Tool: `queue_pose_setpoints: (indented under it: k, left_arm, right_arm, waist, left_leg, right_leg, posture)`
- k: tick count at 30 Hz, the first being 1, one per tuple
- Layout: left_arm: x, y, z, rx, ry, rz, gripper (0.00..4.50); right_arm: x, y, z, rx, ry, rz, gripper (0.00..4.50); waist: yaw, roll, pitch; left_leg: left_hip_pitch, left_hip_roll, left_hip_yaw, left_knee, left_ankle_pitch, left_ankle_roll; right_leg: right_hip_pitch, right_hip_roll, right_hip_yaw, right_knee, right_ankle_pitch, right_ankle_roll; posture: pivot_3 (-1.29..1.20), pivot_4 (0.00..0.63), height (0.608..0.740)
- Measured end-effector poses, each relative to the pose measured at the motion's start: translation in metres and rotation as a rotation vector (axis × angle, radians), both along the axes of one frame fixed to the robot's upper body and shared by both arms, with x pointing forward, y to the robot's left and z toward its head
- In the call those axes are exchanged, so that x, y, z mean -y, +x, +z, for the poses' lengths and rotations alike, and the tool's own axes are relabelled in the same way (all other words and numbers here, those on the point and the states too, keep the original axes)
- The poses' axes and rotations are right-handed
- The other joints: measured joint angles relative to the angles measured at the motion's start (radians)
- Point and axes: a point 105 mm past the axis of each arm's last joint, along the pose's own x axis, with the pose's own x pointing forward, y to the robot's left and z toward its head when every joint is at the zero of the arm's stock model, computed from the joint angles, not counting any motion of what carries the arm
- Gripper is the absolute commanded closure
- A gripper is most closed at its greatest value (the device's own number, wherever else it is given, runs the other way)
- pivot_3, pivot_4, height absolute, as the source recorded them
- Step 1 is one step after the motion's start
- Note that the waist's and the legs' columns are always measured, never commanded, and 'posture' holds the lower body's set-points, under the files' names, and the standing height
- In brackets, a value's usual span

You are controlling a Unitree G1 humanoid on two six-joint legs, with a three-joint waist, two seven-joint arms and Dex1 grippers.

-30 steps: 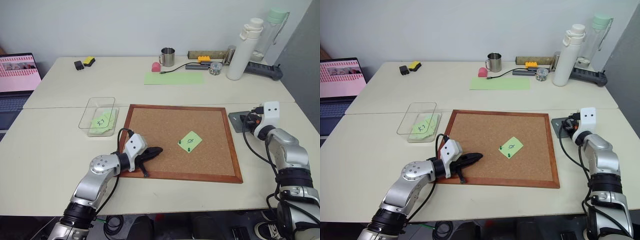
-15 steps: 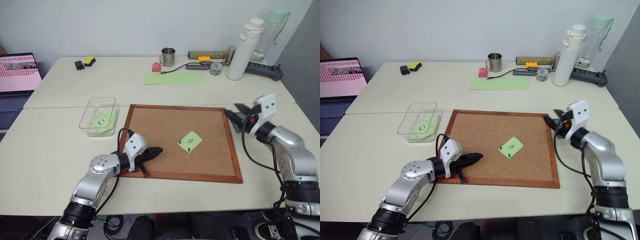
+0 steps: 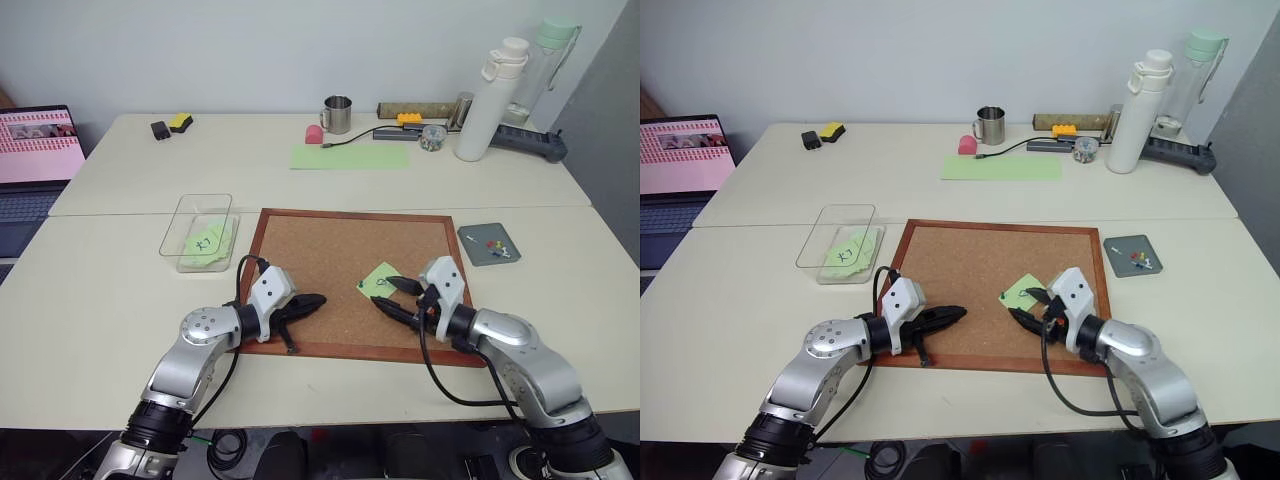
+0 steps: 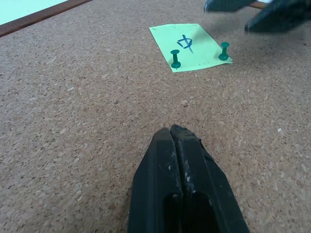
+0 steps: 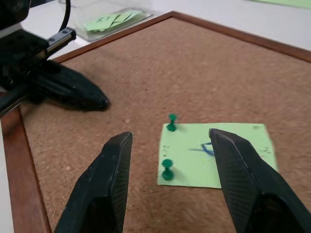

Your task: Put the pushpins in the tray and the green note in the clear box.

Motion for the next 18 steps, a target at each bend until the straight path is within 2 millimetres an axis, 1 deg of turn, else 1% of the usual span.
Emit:
queue_pose_setpoints:
  k: [3,7,10,11,18]
  left_arm:
    - [0.000,0.000,0.000,0.000,0.001,0.000,4.50]
    - [0.000,0.000,0.000,0.001,0.005,0.002,4.50]
    - [-0.001,0.000,0.000,0.001,0.007,0.003,4.50]
    - [-0.001,0.000,0.000,0.002,0.007,0.003,4.50]
    - [-0.001,0.000,0.000,0.000,0.008,0.004,4.50]
  right_arm:
    - [-0.002,0.003,-0.014,-0.013,-0.041,-0.014,1.87]
    - [-0.003,0.009,-0.014,0.012,-0.054,-0.020,1.87]
    - [-0.004,0.009,-0.014,0.014,-0.053,-0.018,2.26]
    - [-0.005,0.009,-0.014,0.014,-0.050,-0.017,2.52]
    - [-0.006,0.008,-0.015,0.002,-0.031,-0.011,3.83]
  waist:
    - [0.000,0.000,0.000]
    - [0.000,0.000,0.000]
    - [0.000,0.000,0.000]
    - [0.000,0.000,0.000]
    - [0.000,0.000,0.000]
  left_leg:
    - [0.000,0.000,0.000,0.000,0.000,0.000]
    - [0.000,0.000,0.000,0.000,0.000,0.000]
    - [0.000,0.000,0.000,0.000,0.000,0.000]
    - [0.000,0.000,0.000,0.000,0.000,0.000]
    - [0.000,0.000,0.000,0.000,0.000,0.000]
  right_leg:
    - [0.000,0.000,0.000,0.000,0.000,0.000]
    - [0.000,0.000,0.000,0.000,0.000,0.000]
    - [0.000,0.000,0.000,0.000,0.000,0.000]
    - [0.000,0.000,0.000,0.000,0.000,0.000]
    - [0.000,0.000,0.000,0.000,0.000,0.000]
  posture:
    - [0.00,0.150,0.740]
    - [0.00,0.150,0.740]
    - [0.00,0.150,0.740]
    - [0.00,0.150,0.740]
    - [0.00,0.150,0.740]
